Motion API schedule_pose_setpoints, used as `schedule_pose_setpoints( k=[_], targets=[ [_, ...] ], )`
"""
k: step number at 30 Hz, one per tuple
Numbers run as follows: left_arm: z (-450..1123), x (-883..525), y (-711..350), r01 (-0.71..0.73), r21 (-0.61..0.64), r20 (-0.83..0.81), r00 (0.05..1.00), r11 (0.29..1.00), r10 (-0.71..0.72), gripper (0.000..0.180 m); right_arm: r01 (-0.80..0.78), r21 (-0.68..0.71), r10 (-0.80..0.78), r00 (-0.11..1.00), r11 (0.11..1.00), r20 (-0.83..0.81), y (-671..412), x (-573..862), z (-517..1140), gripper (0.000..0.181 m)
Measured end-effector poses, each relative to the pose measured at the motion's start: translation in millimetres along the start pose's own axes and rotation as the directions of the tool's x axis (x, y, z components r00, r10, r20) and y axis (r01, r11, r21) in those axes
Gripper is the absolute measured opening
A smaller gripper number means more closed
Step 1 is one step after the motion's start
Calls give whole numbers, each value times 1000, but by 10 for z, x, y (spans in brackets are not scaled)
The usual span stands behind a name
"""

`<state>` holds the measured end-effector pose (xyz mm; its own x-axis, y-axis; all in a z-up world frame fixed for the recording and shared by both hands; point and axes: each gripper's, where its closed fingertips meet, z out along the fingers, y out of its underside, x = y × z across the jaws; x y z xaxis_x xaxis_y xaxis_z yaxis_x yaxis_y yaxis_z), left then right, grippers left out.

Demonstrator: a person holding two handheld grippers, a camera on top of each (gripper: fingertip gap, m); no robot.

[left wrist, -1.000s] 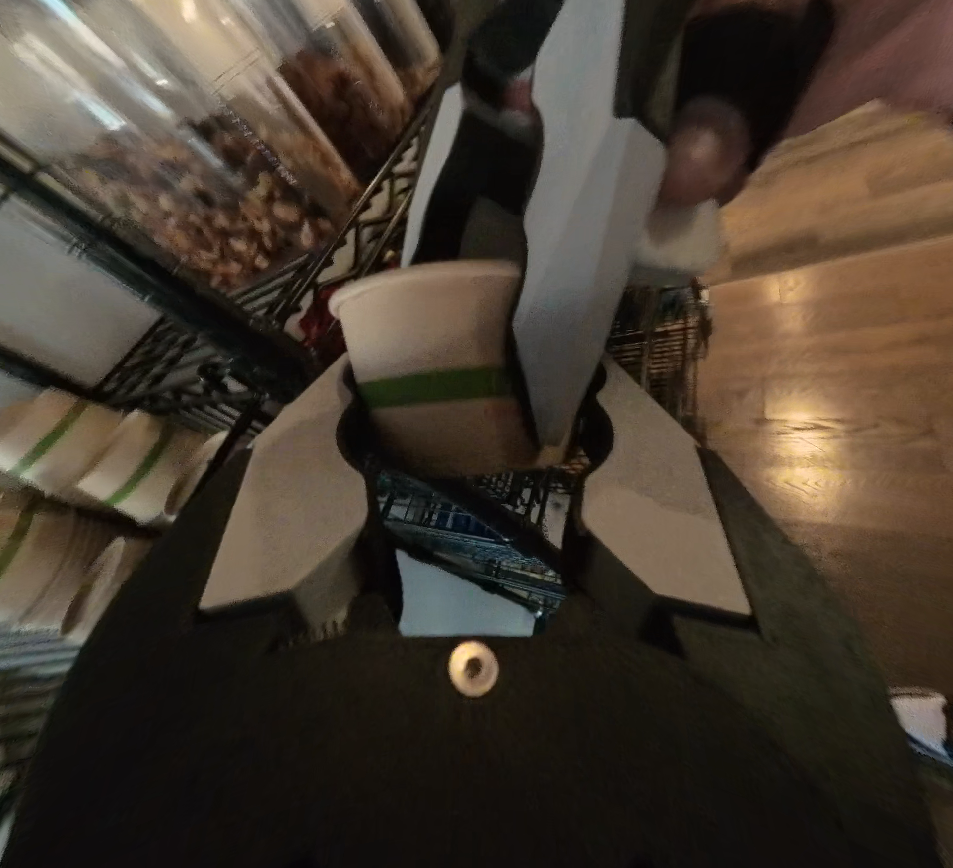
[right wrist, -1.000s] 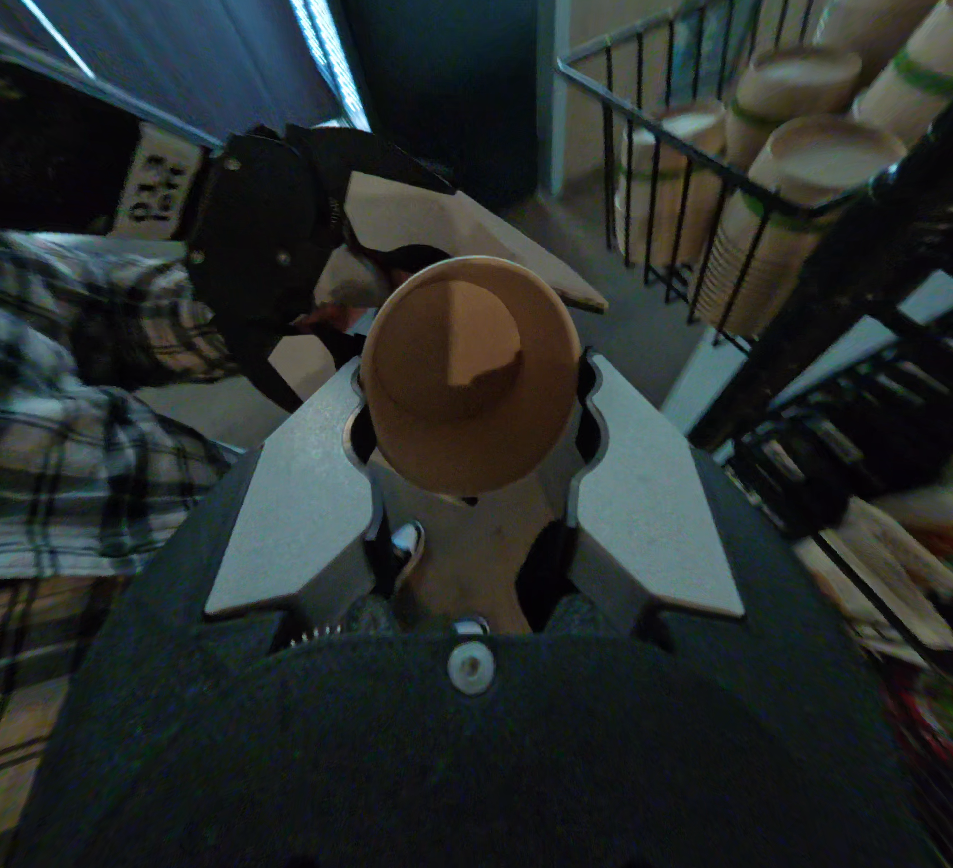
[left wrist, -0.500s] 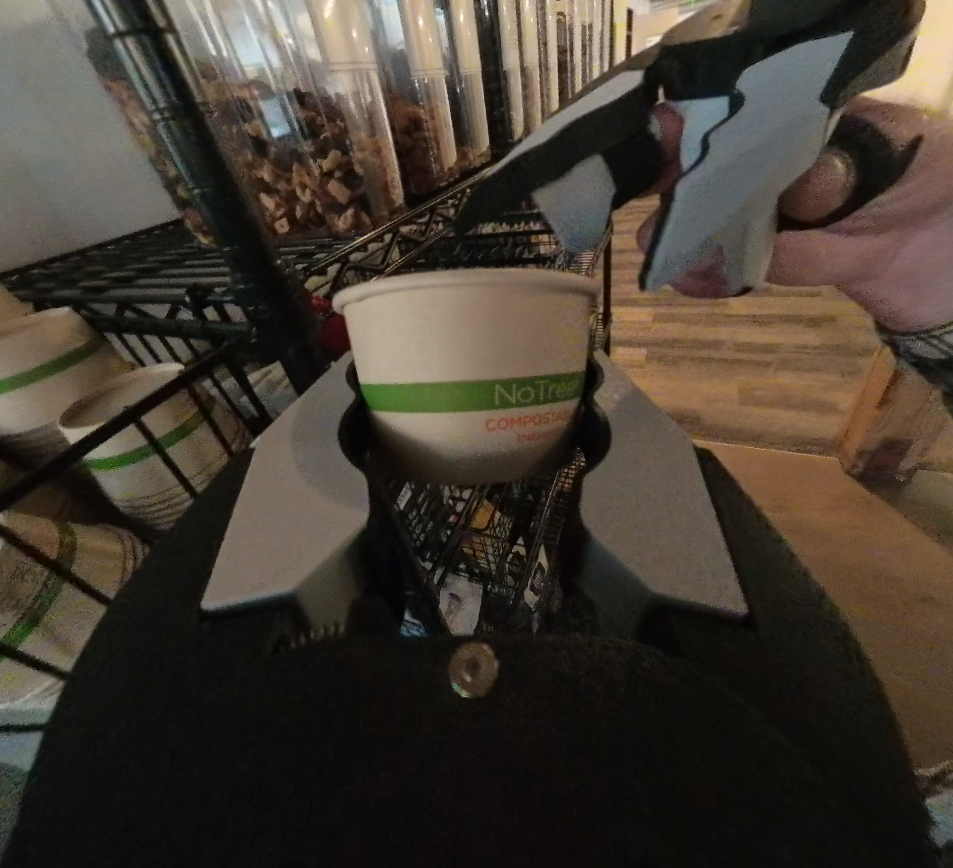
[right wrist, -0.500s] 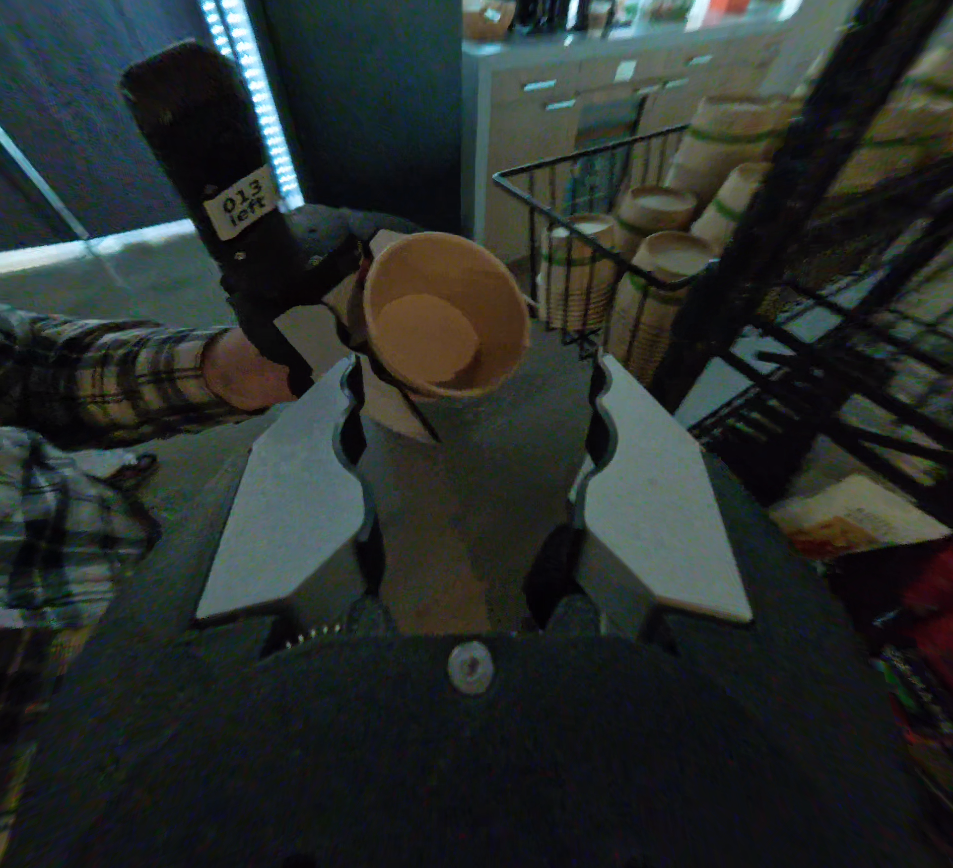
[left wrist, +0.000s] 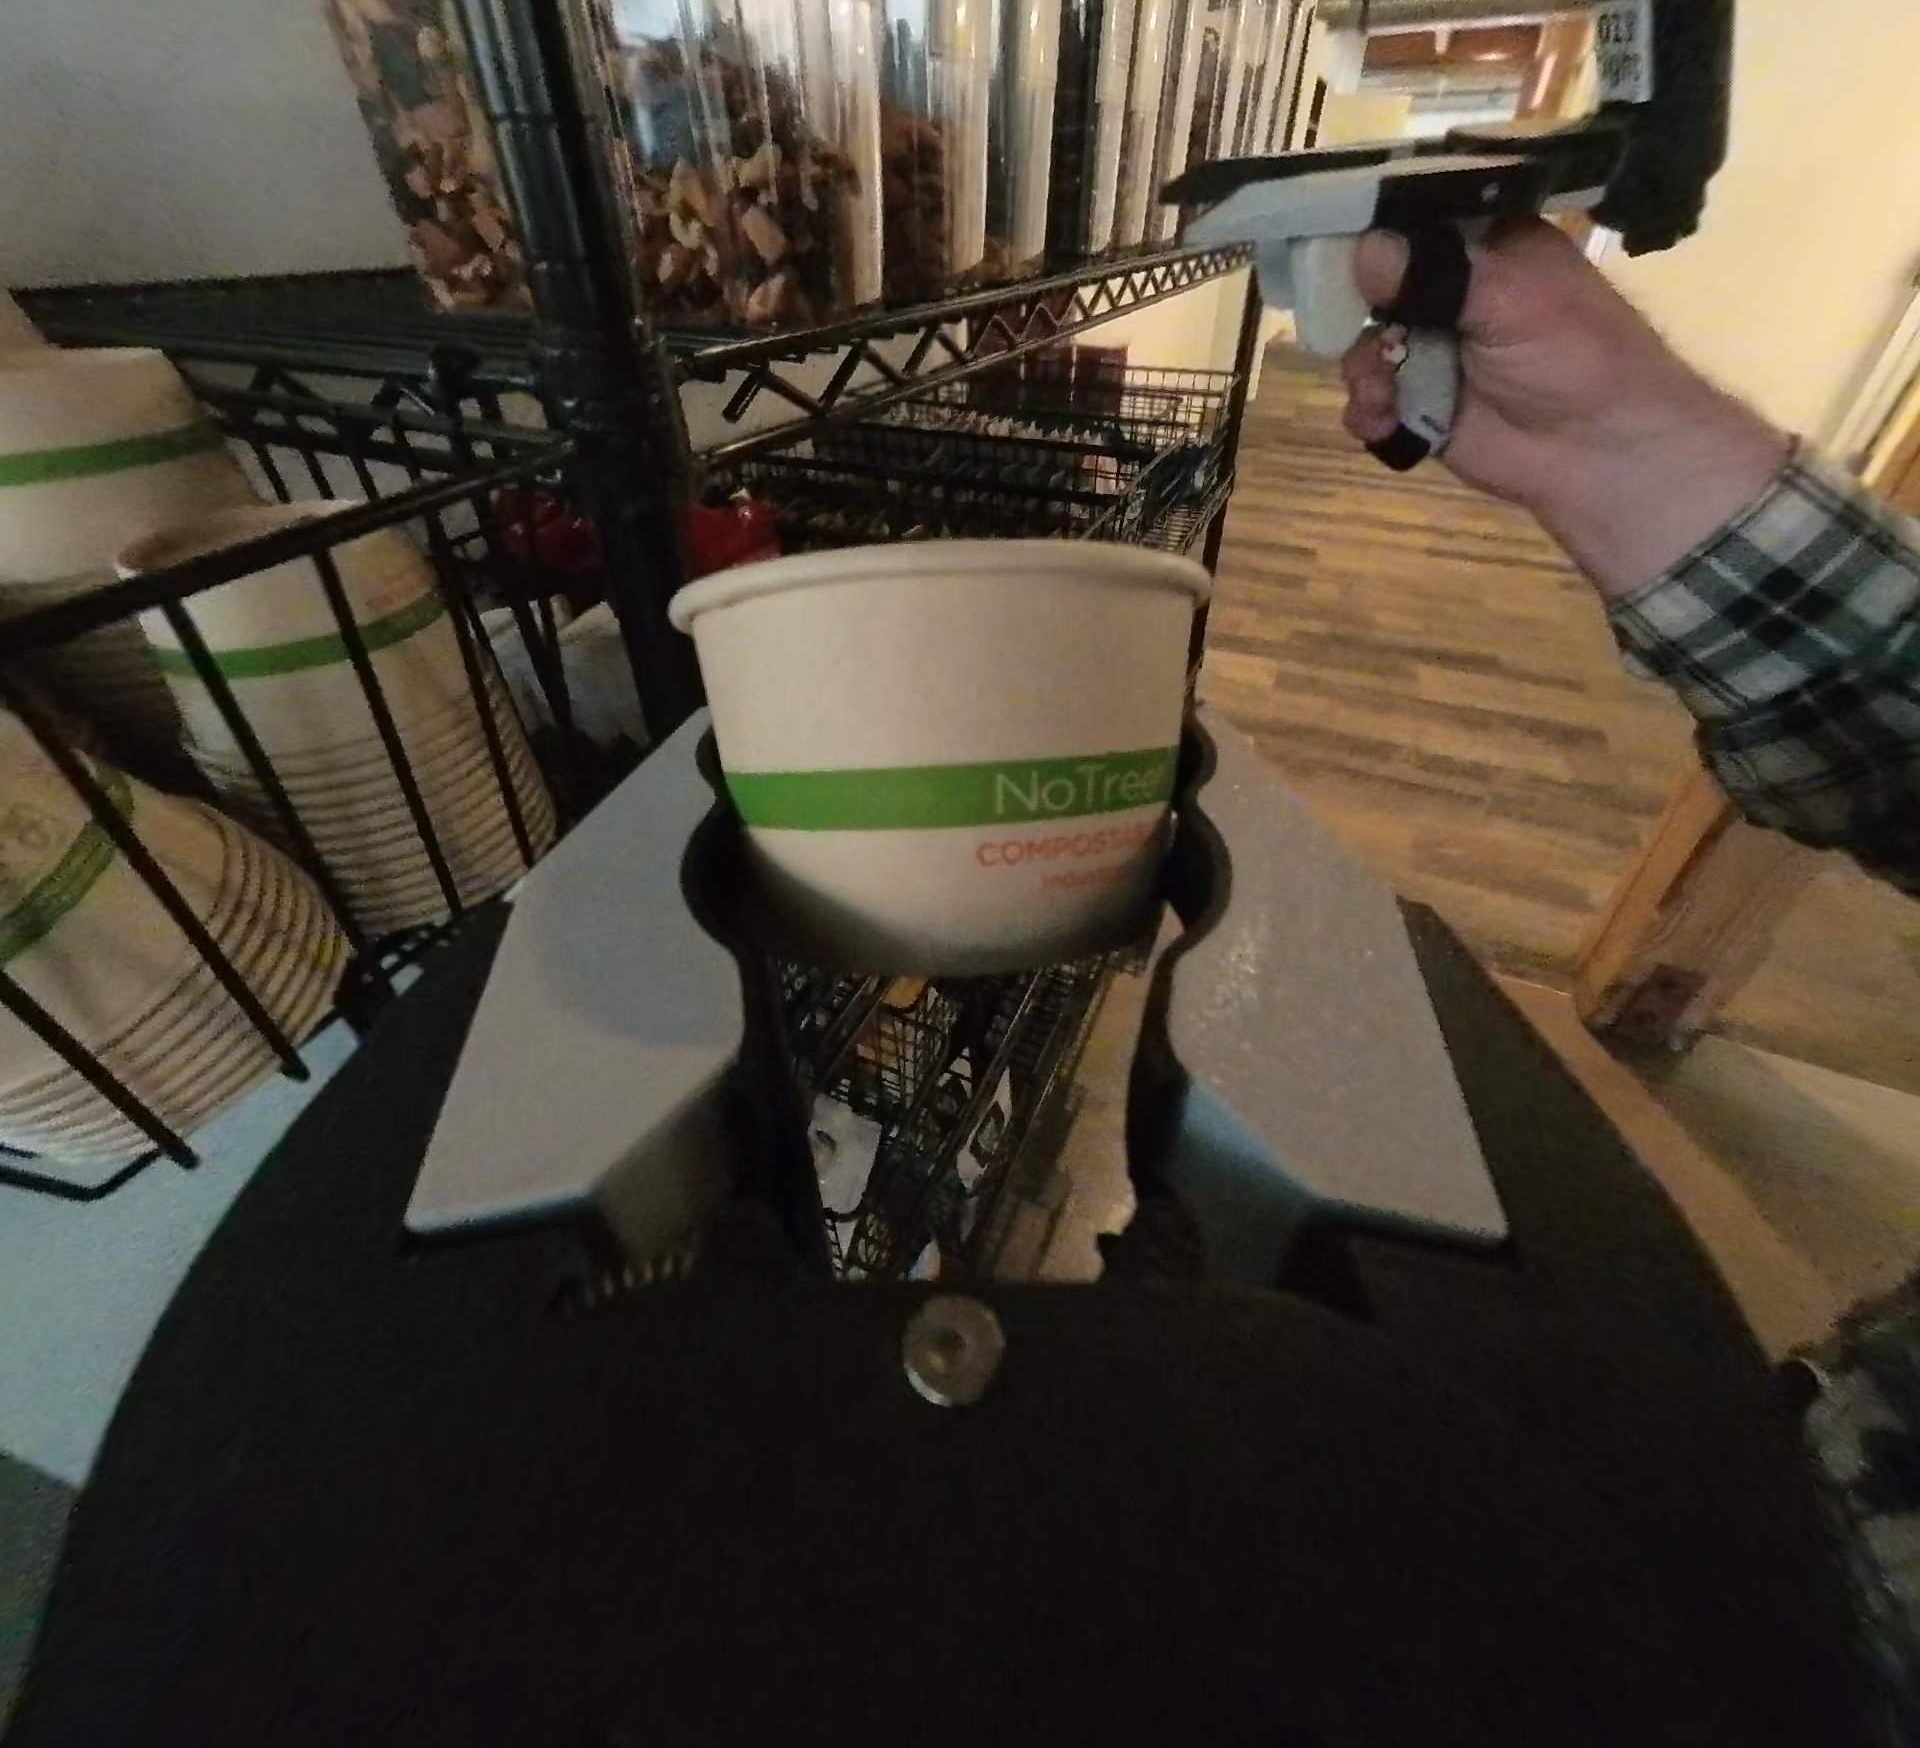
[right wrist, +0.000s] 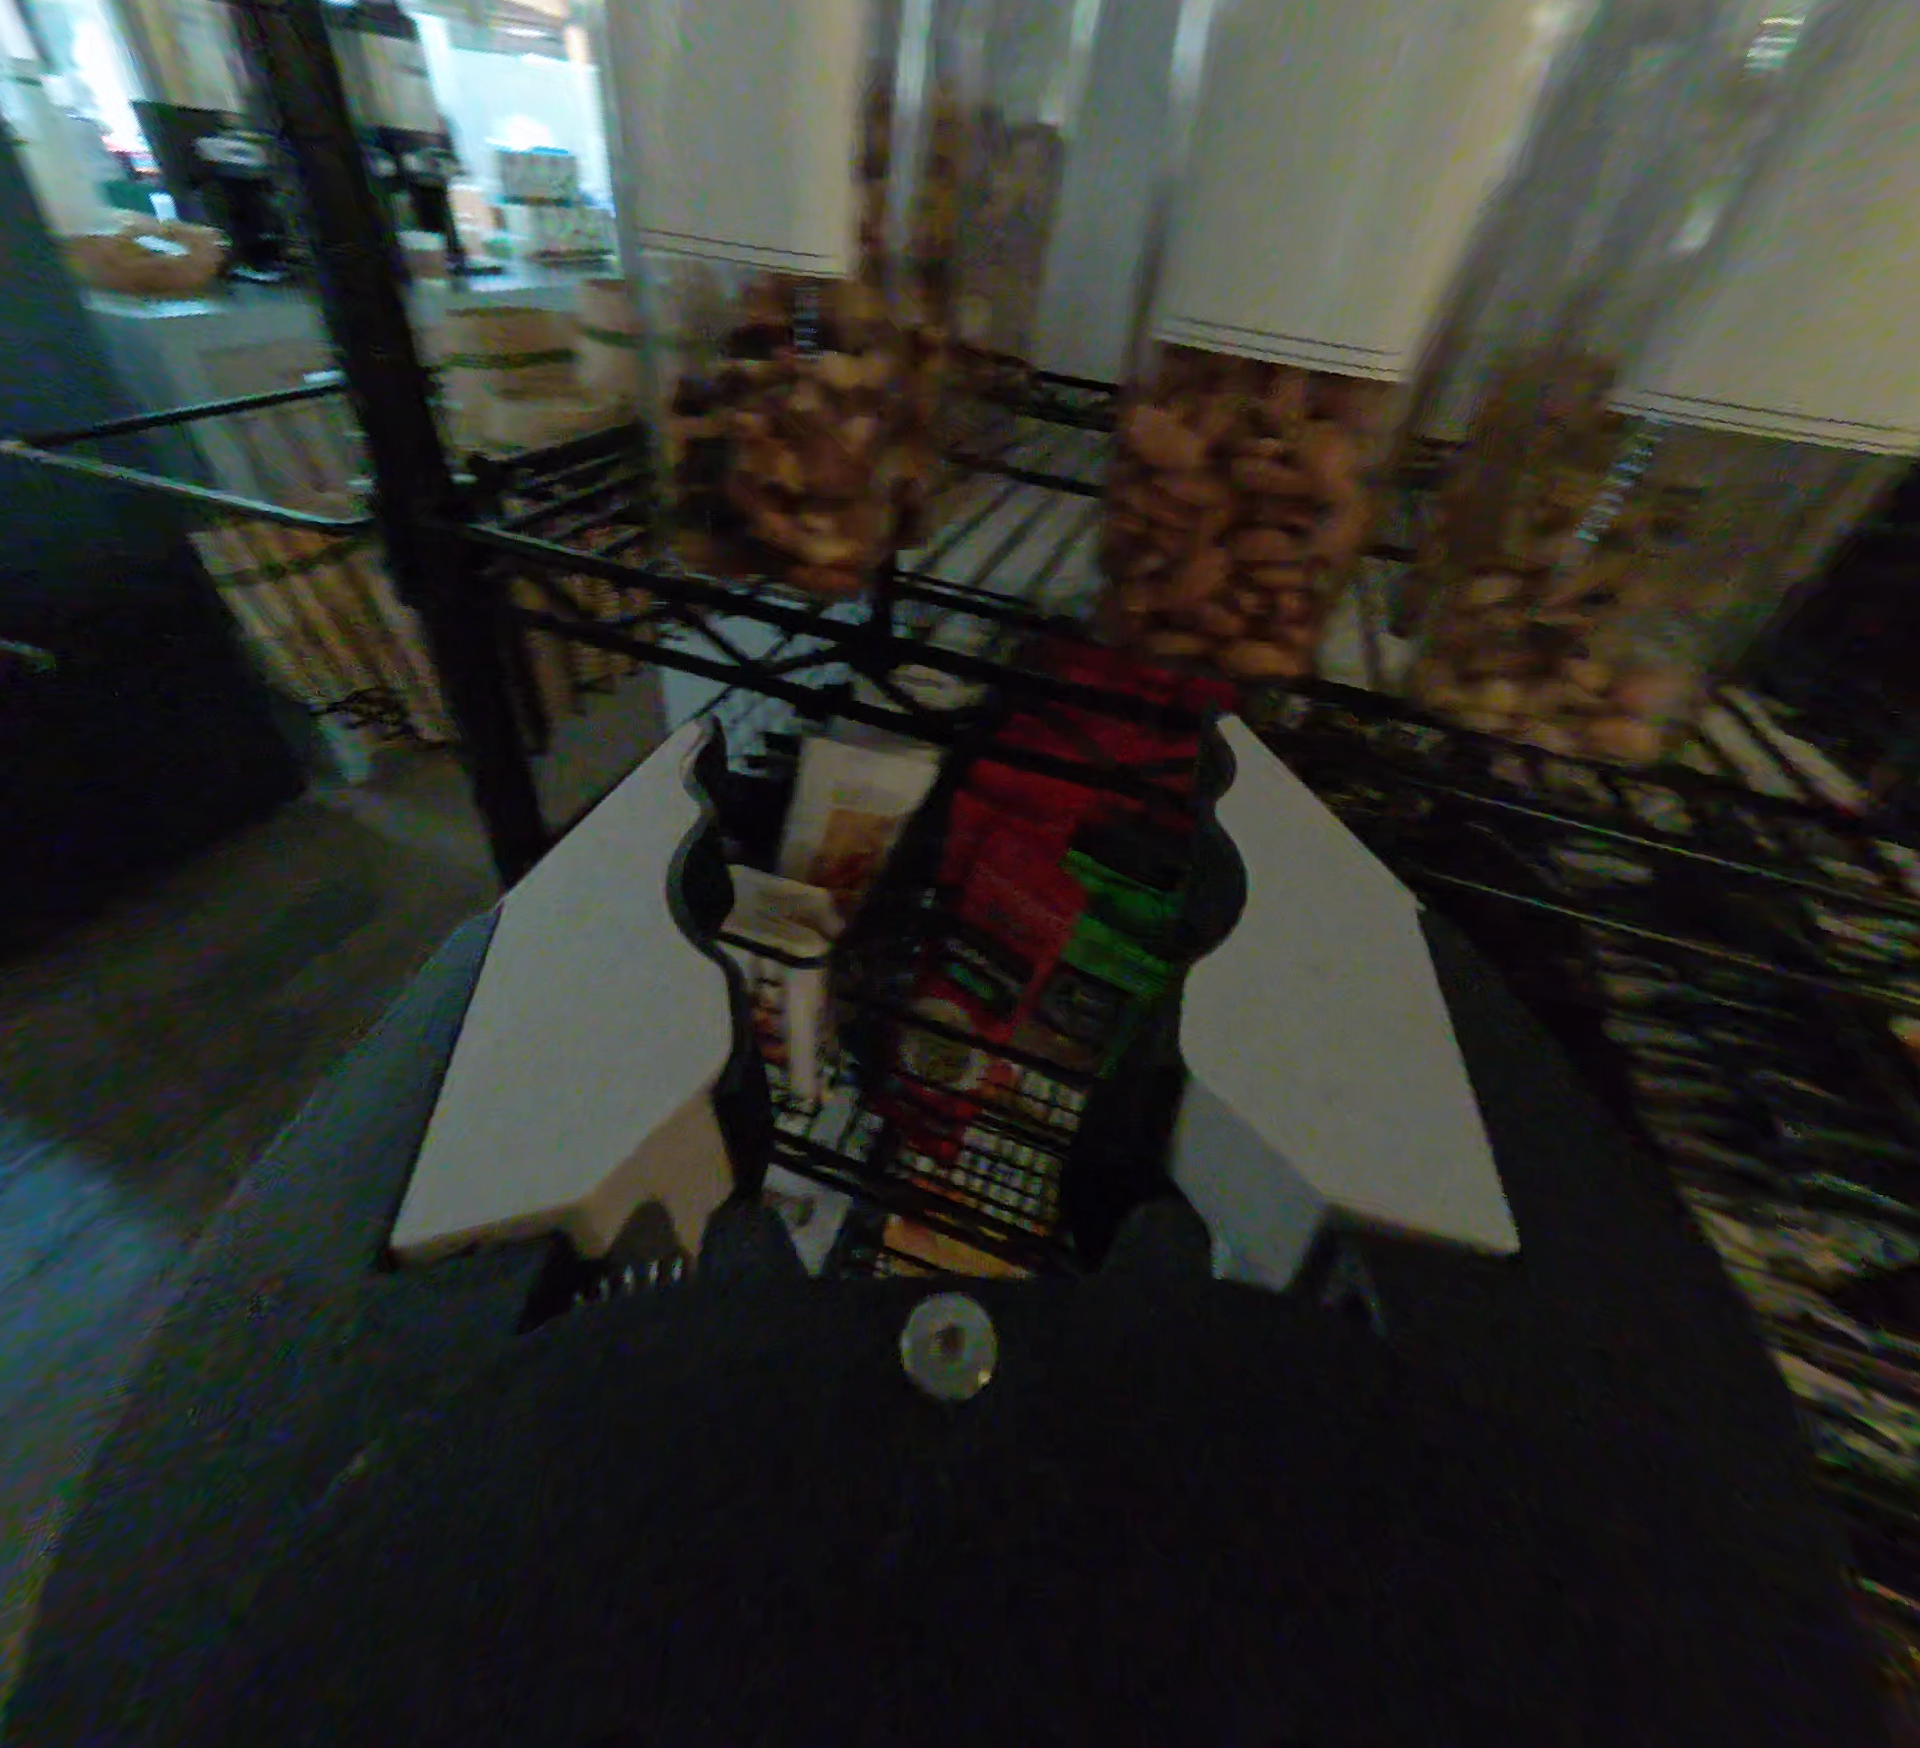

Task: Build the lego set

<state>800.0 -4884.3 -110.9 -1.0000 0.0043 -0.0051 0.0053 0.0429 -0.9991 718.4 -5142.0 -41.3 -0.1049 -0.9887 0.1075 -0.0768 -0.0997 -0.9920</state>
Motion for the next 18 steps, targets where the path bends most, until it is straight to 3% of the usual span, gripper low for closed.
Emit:
schedule_pose_setpoints(
  k=[4, 10, 18],
  targets=[
    [4, -5, 32, 35, 2, 12, 999, 999, -35, 80, 3, 38, -1, 998, 999, -66, -72, 402, -42, 91],
    [92, 38, 45, 37, -7, 35, 999, 999, -37, 80, 39, 118, -35, 999, 992, -39, -452, 383, 338, 94],
    [151, 128, 51, 15, -14, 76, 997, 1000, -14, 81, 31, 86, -21, 992, 996, -124, -691, 722, 1153, 121]
  ],
)
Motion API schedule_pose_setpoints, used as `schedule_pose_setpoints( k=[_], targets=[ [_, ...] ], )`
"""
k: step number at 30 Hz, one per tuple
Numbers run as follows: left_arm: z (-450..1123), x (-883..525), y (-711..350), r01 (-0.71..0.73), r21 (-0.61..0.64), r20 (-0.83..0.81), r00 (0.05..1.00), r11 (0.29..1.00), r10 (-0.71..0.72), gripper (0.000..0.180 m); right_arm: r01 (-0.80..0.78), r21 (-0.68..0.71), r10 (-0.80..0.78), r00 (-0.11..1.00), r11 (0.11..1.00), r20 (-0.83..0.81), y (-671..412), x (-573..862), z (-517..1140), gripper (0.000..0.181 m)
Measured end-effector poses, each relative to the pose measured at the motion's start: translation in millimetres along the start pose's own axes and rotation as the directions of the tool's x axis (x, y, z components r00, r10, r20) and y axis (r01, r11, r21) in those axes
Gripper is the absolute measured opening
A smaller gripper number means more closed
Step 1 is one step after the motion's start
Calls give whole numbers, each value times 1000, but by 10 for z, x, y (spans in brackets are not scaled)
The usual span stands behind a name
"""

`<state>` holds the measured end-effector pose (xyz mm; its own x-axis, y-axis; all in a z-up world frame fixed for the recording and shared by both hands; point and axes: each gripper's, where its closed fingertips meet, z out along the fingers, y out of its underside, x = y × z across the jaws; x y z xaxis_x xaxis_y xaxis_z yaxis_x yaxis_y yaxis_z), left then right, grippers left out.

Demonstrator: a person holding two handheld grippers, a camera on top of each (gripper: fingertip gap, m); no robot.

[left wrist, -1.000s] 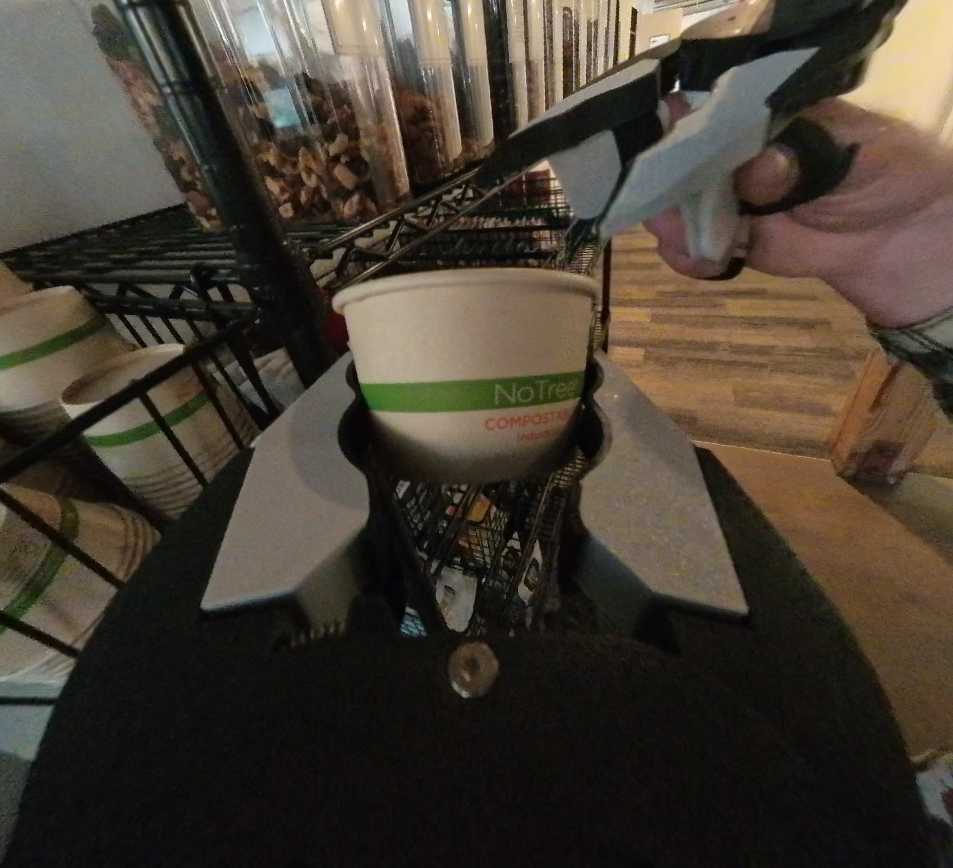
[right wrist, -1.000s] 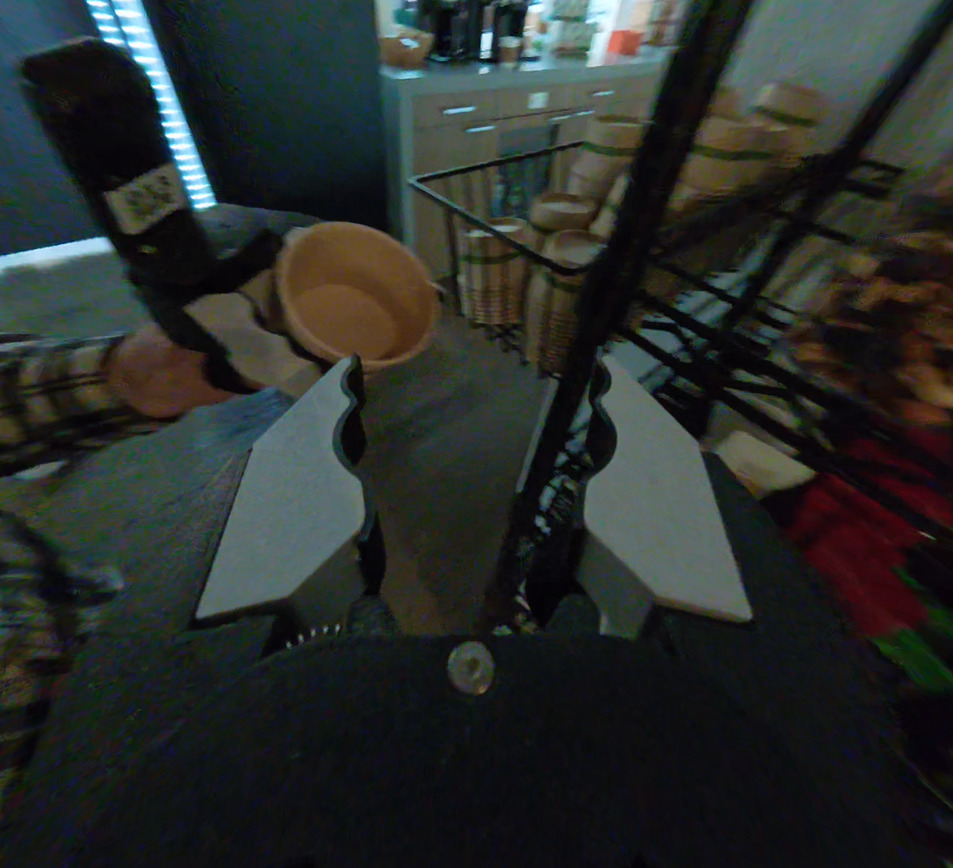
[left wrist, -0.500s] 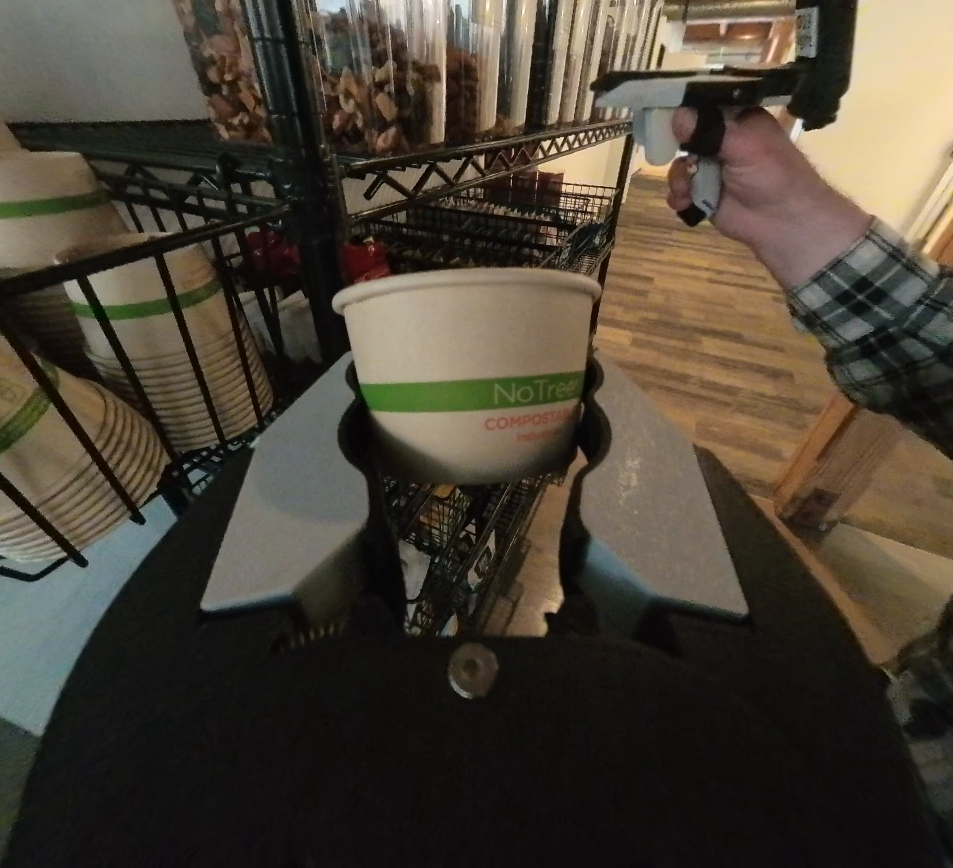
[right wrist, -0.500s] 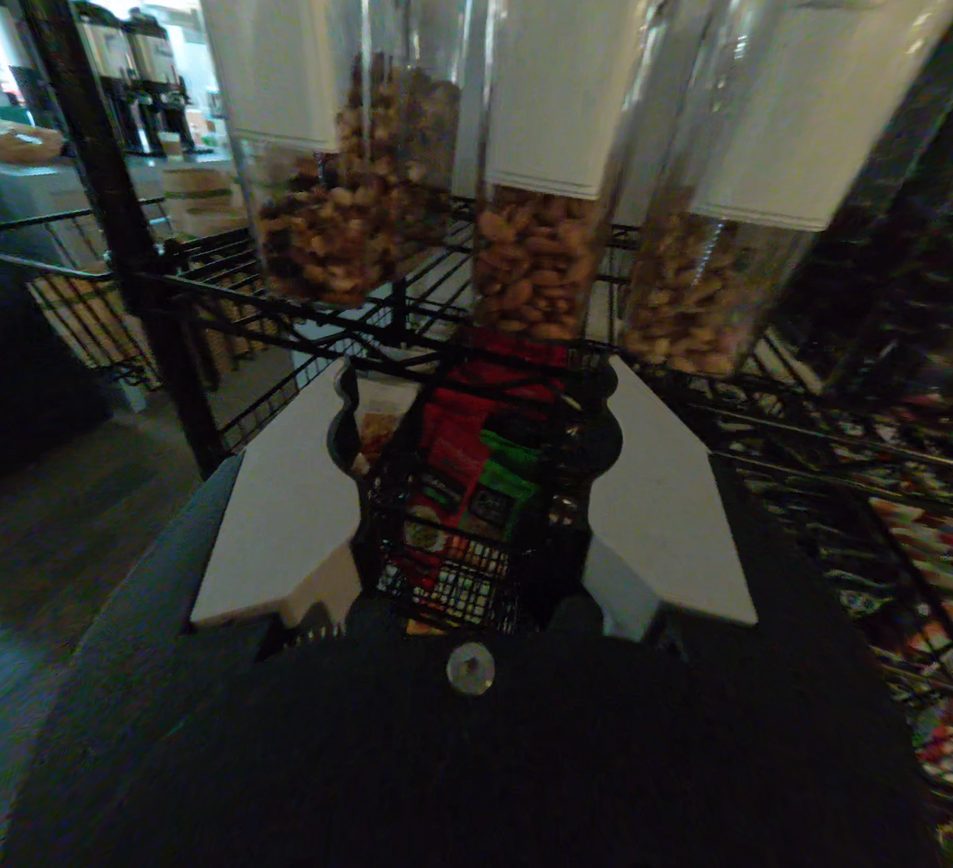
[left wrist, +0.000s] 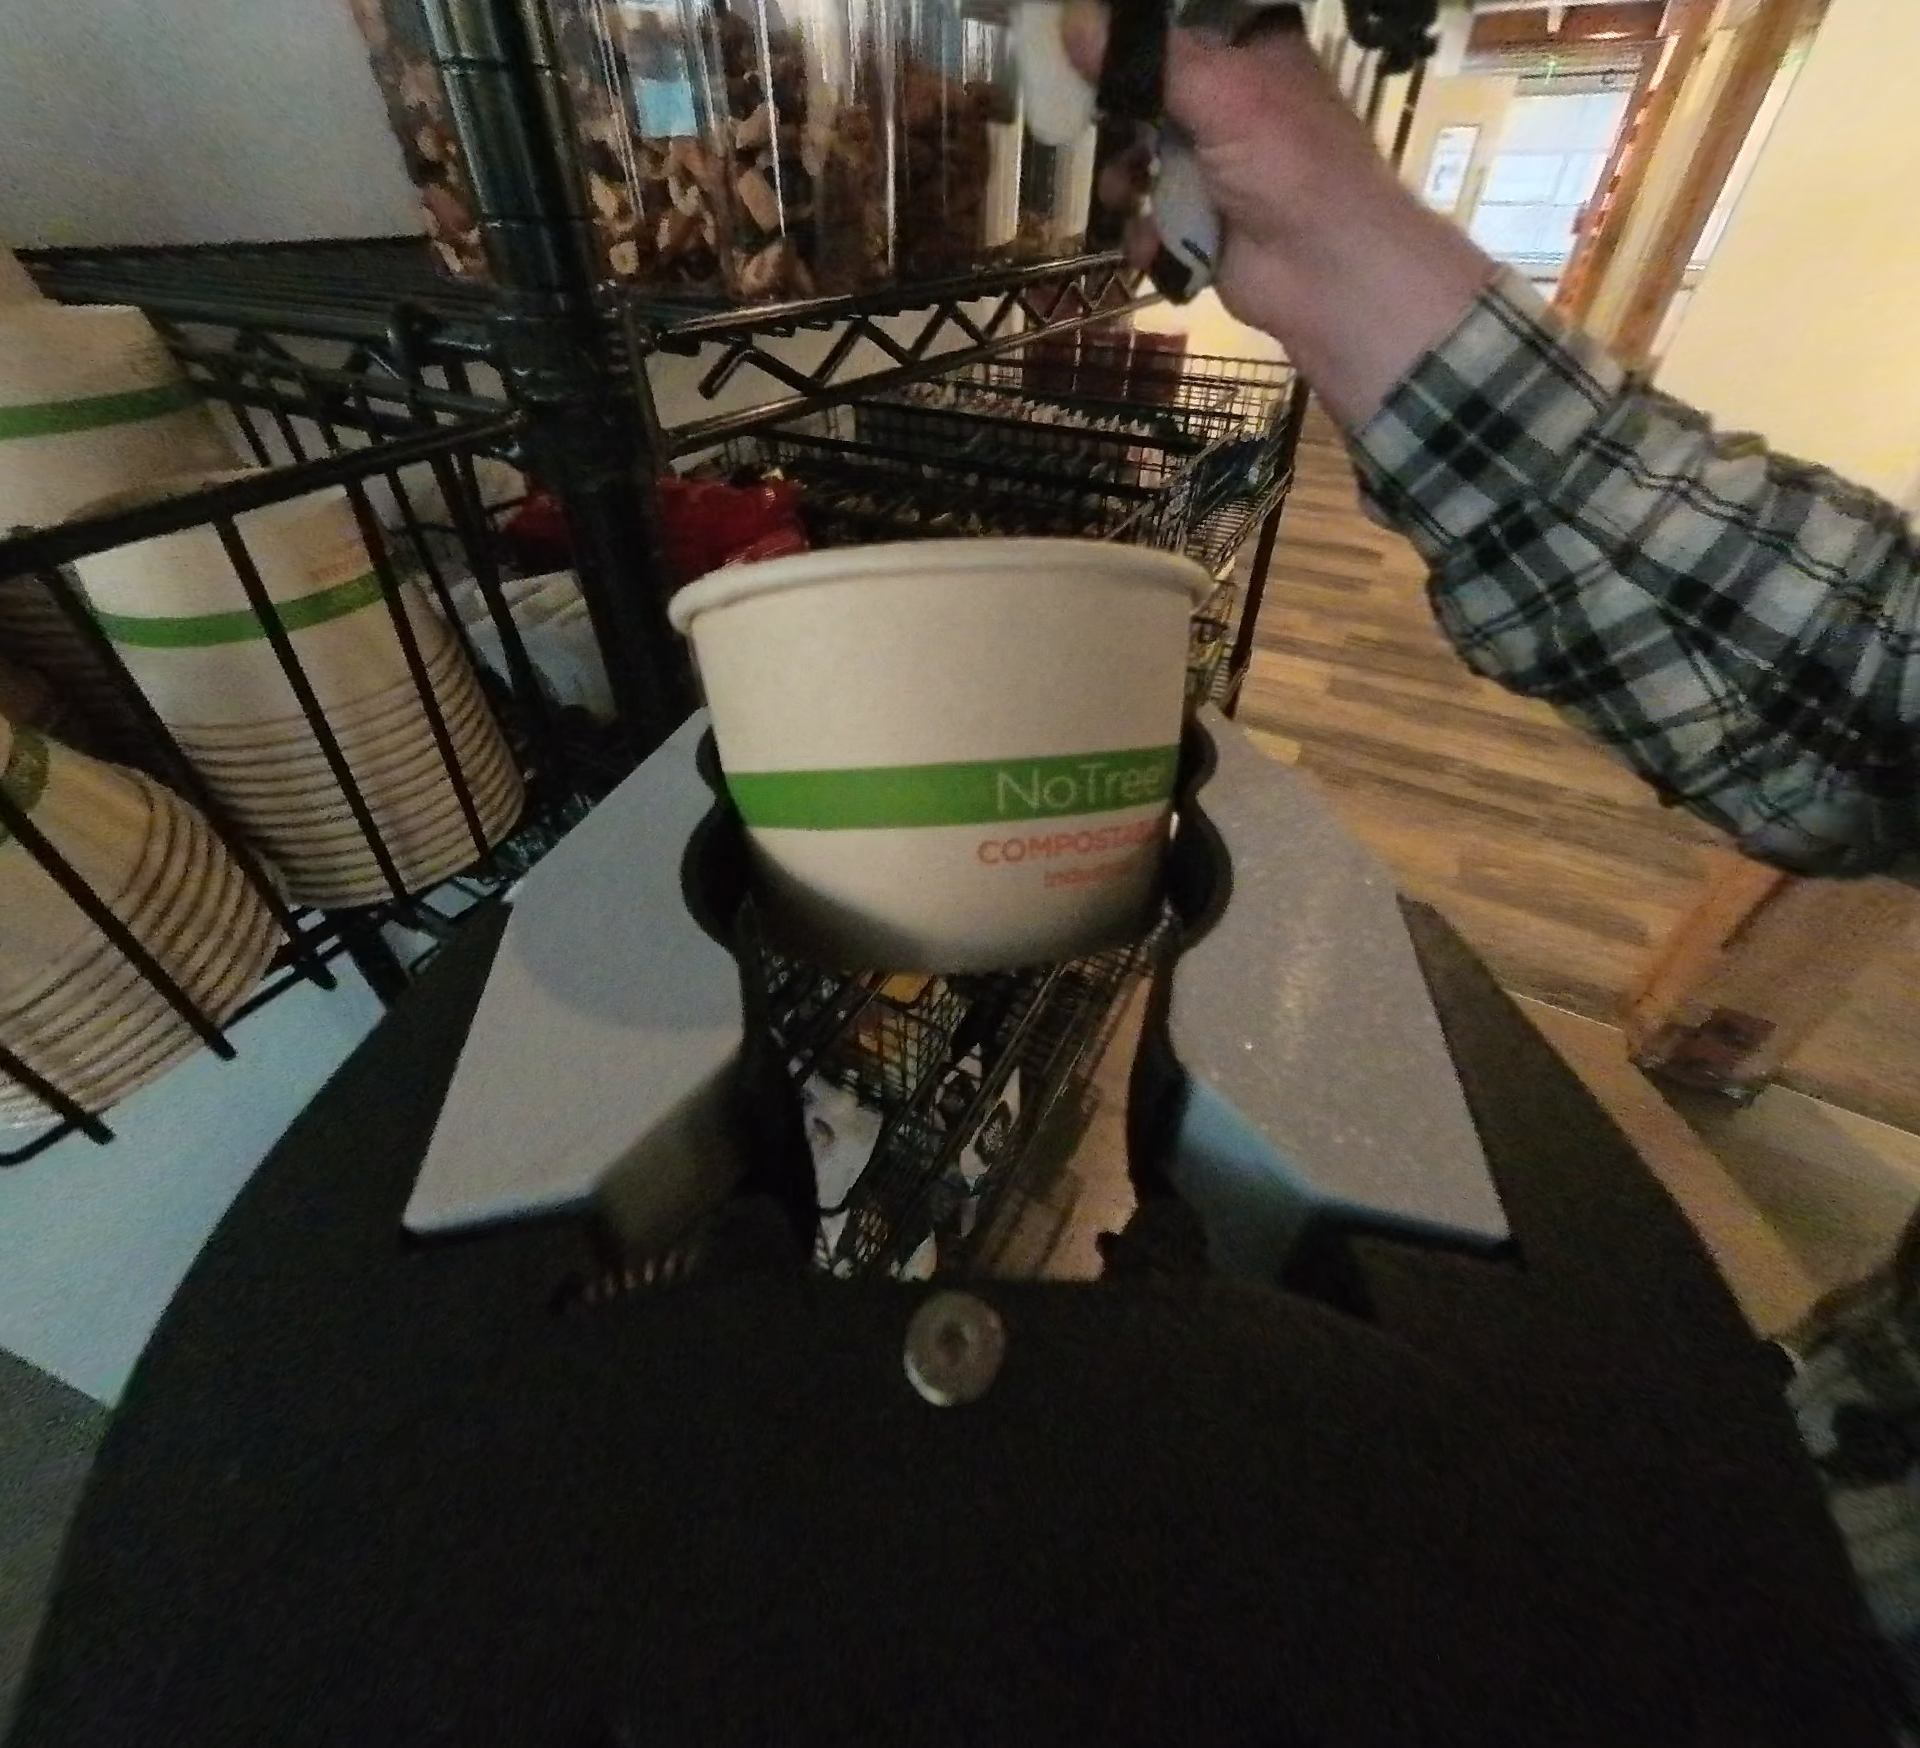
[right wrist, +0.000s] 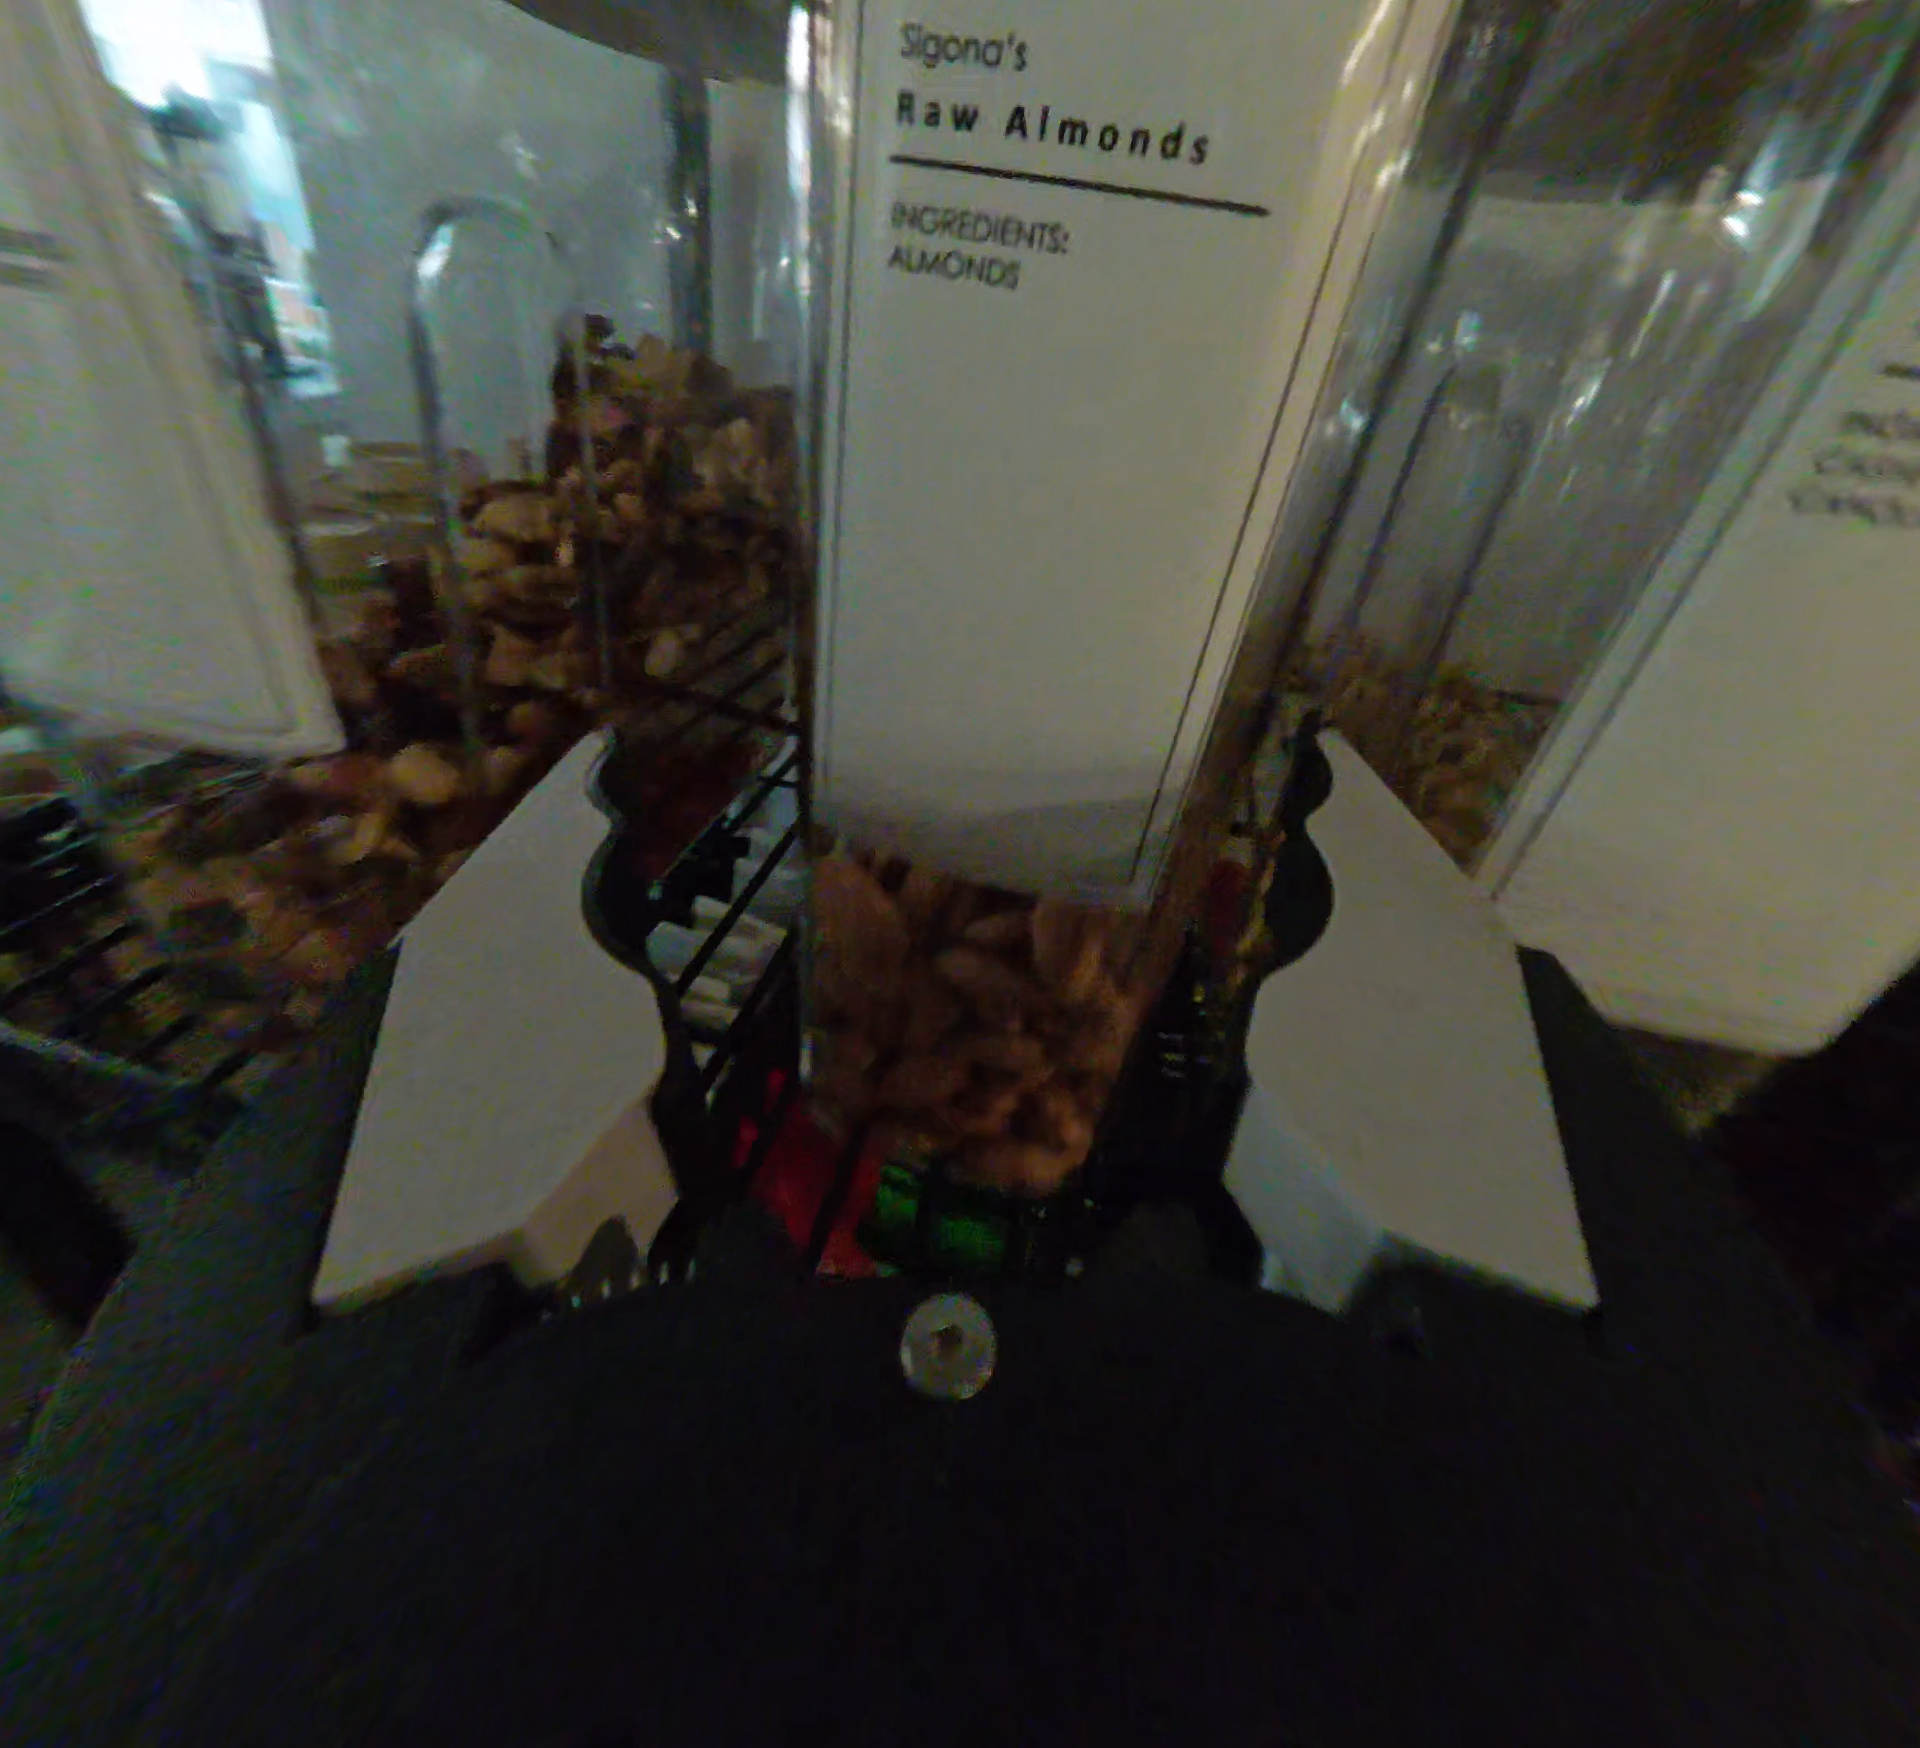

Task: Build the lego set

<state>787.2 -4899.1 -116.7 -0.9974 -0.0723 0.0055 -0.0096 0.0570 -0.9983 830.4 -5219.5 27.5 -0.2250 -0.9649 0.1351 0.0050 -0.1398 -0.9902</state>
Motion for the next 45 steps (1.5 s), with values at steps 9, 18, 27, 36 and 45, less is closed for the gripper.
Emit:
schedule_pose_setpoints(
  k=[9, 18, 27, 36, 45],
  targets=[
    [-169, -114, 66, 31, -2, 75, 997, 1000, -31, 80, 64, -31, -66, 996, 997, -65, 9, 125, 366, 108],
    [-144, -144, 26, 18, -2, 78, 997, 1000, -17, 80, 4, -67, -6, 1000, 998, -25, 19, 118, 291, 102],
    [-56, -95, 56, 25, -6, 44, 999, 1000, -24, 80, -20, -117, 21, 1000, 993, 11, 17, 106, 5, 102],
    [-42, -116, 62, 25, 1, 27, 999, 1000, -25, 80, 6, -208, 6, 998, 978, 56, 28, 72, -39, 100],
    [18, -104, 33, 27, 17, -3, 1000, 1000, -27, 80, 83, -58, -86, 995, 995, -56, -491, 134, -142, 126]
  ],
)
